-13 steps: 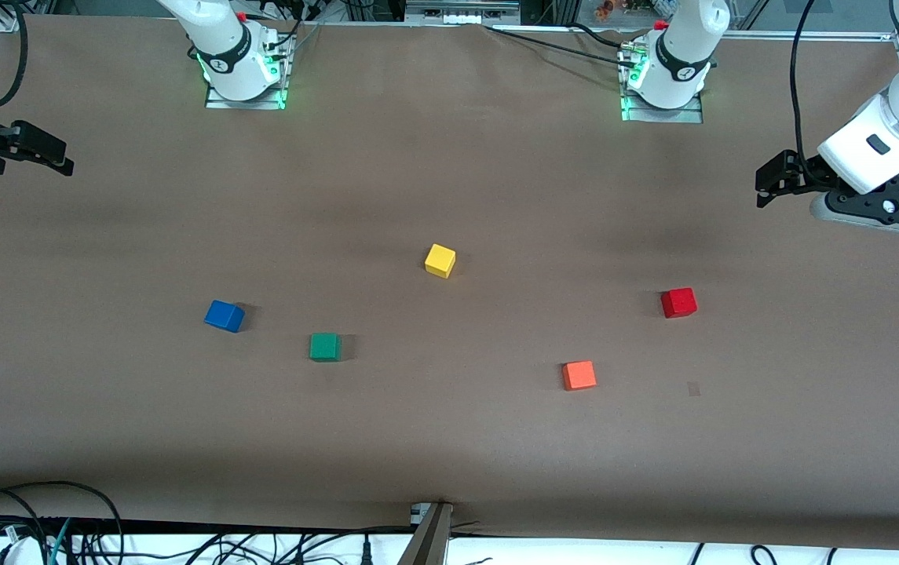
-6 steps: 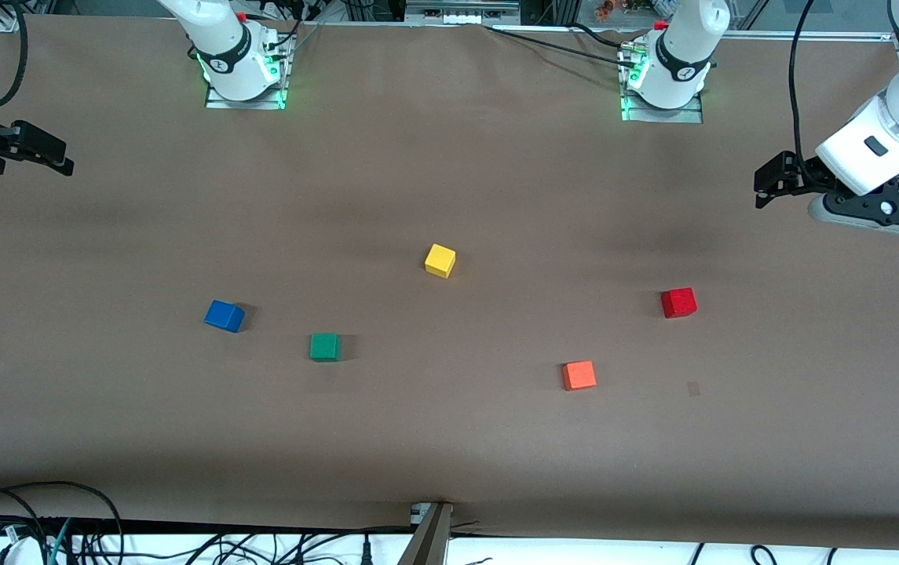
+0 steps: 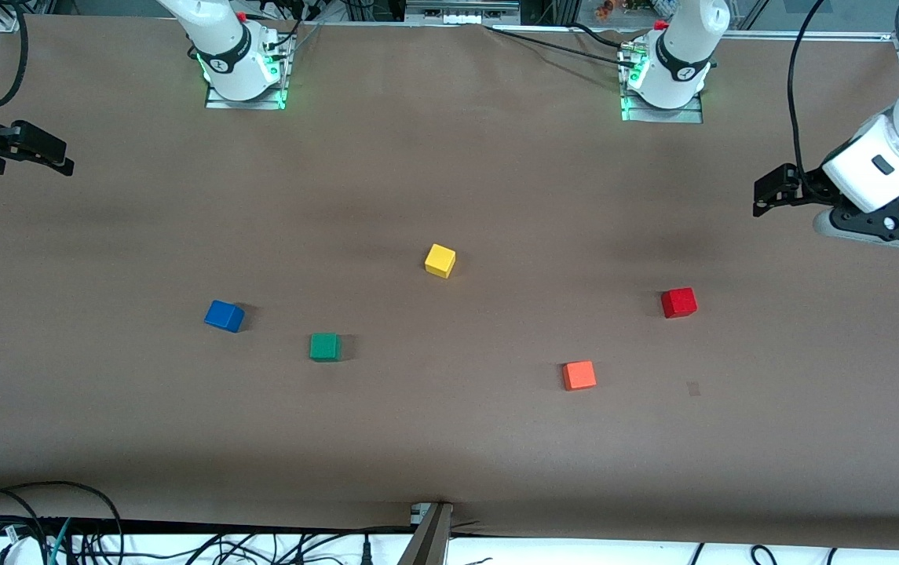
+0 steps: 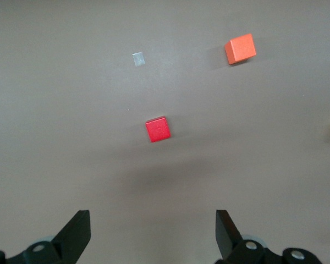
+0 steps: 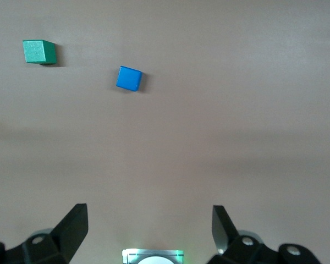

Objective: Pass red block to right arm, stack on blue

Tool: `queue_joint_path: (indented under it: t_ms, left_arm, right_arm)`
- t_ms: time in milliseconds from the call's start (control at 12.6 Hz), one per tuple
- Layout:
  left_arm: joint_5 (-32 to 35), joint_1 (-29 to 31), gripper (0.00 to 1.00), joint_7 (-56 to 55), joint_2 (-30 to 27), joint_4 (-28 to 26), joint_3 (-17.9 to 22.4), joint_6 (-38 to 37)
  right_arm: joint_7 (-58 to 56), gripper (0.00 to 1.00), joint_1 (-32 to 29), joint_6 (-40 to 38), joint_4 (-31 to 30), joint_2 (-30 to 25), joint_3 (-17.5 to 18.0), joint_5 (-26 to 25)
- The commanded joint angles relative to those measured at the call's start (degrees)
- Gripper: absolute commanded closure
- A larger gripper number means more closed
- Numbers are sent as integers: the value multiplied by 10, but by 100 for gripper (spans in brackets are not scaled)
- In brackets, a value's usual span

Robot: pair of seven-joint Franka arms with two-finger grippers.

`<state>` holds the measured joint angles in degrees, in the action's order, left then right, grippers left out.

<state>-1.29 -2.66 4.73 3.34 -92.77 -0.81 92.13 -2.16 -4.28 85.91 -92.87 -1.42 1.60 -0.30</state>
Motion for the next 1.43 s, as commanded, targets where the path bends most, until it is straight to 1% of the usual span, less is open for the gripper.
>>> queue_joint_path:
  t_ms: [0, 239, 557, 876, 1194, 1353]
  left_arm:
    - [-14, 4, 0, -3, 5, 9, -1, 1]
    - [-14, 3, 0, -59, 4, 9, -4, 0]
    - [-5, -4, 0, -54, 6, 9, -7, -4]
    - [-14, 2, 0, -51, 30, 22, -6, -2]
    - [-13, -8, 0, -50, 44, 29, -7, -2]
    - [-11, -9, 0, -52, 64, 34, -7, -3]
  right_arm:
    - [5, 0, -6, -6, 1, -5, 5, 4]
    - [5, 0, -6, -4, 1, -4, 5, 4]
    - [5, 0, -5, 0, 1, -4, 6, 5]
    - [5, 0, -5, 1, 1, -3, 5, 6]
    - [5, 0, -5, 3, 1, -2, 6, 8]
    - [5, 0, -5, 2, 0, -2, 5, 8]
